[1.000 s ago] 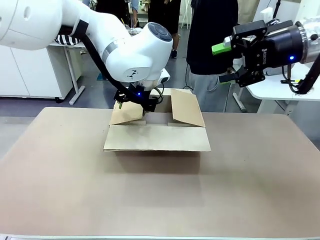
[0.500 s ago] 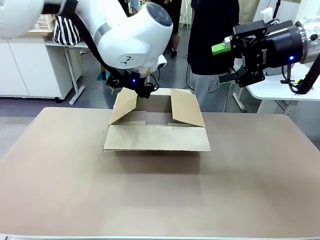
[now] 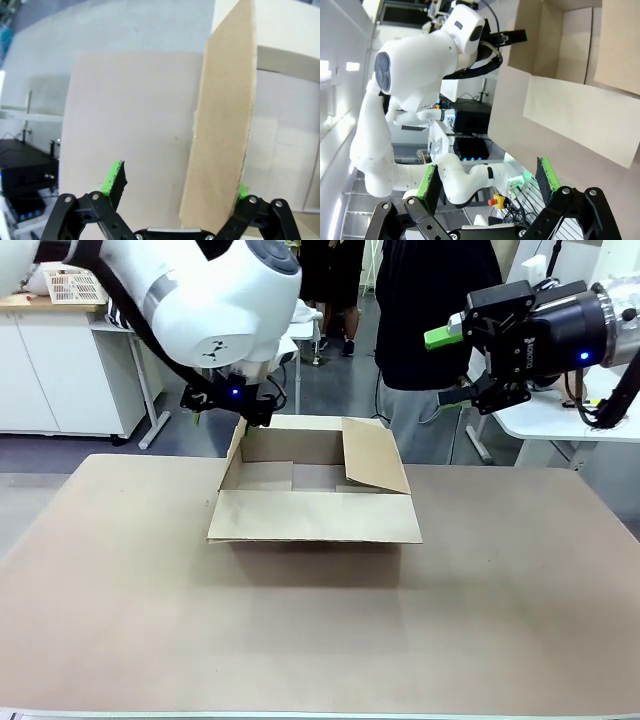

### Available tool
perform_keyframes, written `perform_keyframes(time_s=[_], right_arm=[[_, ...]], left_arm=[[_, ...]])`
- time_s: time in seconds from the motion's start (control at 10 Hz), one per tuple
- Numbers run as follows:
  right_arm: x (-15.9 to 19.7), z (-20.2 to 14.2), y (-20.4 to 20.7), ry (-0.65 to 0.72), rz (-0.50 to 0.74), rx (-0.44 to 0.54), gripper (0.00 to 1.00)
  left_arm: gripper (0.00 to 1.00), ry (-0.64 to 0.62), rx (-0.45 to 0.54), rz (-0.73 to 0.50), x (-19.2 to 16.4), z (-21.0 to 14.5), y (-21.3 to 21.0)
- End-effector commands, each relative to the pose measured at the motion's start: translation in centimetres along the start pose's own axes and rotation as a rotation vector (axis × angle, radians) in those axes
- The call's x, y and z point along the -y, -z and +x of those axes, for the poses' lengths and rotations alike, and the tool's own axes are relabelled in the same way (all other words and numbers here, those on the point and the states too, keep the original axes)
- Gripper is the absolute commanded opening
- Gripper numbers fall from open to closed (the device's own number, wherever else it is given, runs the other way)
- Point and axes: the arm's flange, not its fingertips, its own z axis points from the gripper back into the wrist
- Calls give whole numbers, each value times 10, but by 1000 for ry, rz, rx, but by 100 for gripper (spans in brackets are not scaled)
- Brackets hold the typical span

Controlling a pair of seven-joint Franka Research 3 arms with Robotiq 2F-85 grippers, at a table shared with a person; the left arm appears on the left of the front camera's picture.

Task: Pack the gift set into the box.
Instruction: Place both hands on the side flaps of the Package Box and spread them outward.

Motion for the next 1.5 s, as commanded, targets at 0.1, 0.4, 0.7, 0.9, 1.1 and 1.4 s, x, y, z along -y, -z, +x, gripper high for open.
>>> perform_keyframes(time_s=[0.1, 0.4, 0.7, 0.9, 1.1, 1.4], right_arm=[[1, 2, 4, -26, 31, 11, 100], [1, 2, 4, -26, 31, 11, 100], [1, 2, 4, -26, 31, 11, 100], [1, 2, 4, -26, 31, 11, 100], [1, 2, 4, -26, 31, 11, 100], [1, 2, 4, -26, 31, 11, 100]], left_arm=[[100, -55, -42, -125, -47, -10, 5], [100, -81, -116, -318, -85, -15, 23], [100, -133, -139, -420, -122, -20, 34], [100, -135, -168, -535, -138, -25, 43], [100, -179, -218, -566, -143, -26, 47], [100, -153, -172, -513, -132, -18, 43]])
